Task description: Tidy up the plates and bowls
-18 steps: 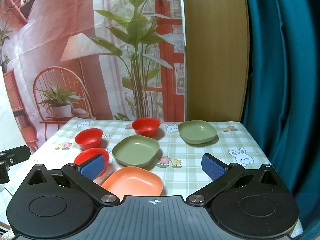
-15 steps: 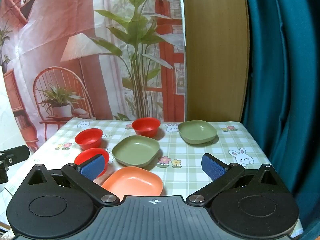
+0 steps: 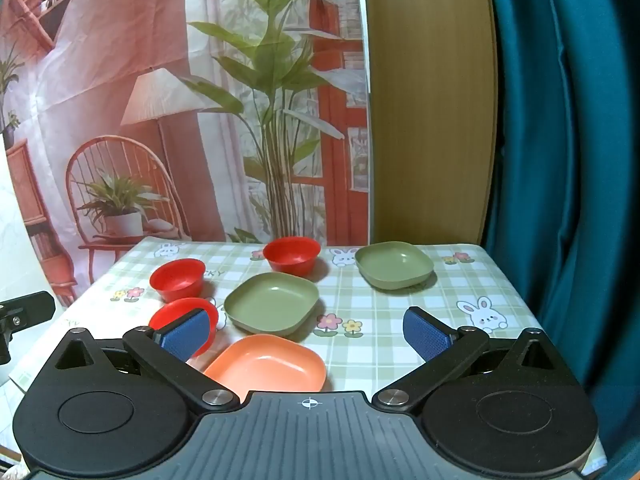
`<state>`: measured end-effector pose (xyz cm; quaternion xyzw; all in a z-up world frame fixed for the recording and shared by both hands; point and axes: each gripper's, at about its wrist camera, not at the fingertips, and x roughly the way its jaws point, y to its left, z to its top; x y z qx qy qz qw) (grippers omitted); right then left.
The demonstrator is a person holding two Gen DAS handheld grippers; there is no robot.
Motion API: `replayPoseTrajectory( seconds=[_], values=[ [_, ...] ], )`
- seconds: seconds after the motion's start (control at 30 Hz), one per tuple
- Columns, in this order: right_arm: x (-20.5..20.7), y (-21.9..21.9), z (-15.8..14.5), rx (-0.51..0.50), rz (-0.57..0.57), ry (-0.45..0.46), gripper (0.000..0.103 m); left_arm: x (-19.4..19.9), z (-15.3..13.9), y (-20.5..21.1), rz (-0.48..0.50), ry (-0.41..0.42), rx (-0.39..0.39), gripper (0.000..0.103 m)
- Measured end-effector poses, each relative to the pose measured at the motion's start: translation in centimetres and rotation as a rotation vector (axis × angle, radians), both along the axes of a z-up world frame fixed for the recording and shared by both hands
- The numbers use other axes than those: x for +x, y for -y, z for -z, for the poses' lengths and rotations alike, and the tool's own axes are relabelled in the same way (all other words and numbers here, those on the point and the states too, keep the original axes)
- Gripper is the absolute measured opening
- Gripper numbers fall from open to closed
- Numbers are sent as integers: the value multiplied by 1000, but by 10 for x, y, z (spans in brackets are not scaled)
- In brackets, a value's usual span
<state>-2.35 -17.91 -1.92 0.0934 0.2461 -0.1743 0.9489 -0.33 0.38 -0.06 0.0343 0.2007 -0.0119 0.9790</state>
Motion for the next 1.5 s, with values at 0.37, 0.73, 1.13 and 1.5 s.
replayPoseTrajectory(
  seconds=[0.37, 0.73, 1.13, 1.5],
  values=[
    [-1, -1, 0, -1, 0, 2, 103, 0, 0, -1, 1, 1, -1, 102],
    [-1, -1, 0, -2, 0, 3, 103, 0, -1, -2, 1, 0, -2, 102],
    [-1, -2, -1, -2, 1, 5, 103, 0, -1, -2, 2, 1, -3, 102],
    [0, -3, -3, -2, 1, 5, 103, 0, -1, -2, 1, 0, -6, 102]
  ],
)
